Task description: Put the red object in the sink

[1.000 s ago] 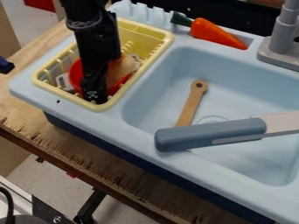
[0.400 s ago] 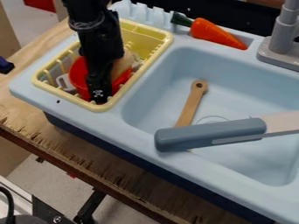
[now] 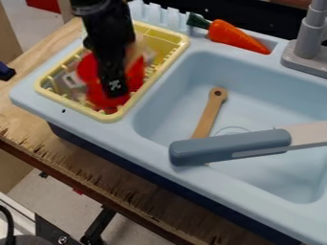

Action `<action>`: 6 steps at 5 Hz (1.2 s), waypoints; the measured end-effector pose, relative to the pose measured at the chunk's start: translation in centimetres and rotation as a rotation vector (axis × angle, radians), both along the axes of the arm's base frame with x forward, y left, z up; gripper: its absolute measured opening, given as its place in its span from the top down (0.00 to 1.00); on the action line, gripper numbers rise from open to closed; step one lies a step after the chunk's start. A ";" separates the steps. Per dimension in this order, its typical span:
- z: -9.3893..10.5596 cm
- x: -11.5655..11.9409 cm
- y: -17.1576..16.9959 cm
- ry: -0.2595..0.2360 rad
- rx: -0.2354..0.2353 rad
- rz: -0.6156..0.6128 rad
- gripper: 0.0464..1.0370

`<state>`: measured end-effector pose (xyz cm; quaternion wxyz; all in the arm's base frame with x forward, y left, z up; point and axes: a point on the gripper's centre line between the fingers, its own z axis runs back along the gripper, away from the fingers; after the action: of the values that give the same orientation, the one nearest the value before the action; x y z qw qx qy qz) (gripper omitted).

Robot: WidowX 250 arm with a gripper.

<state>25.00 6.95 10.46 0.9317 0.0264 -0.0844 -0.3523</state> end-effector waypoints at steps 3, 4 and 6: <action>4.9 -0.1 -3.7 -0.069 -0.042 0.104 0.38; 5.7 0.0 -6.3 -0.079 -0.031 0.124 0.38; 6.3 1.3 -12.0 -0.122 -0.032 0.114 0.38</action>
<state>26.30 -5.04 16.79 0.9437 0.0377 -0.1450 -0.2950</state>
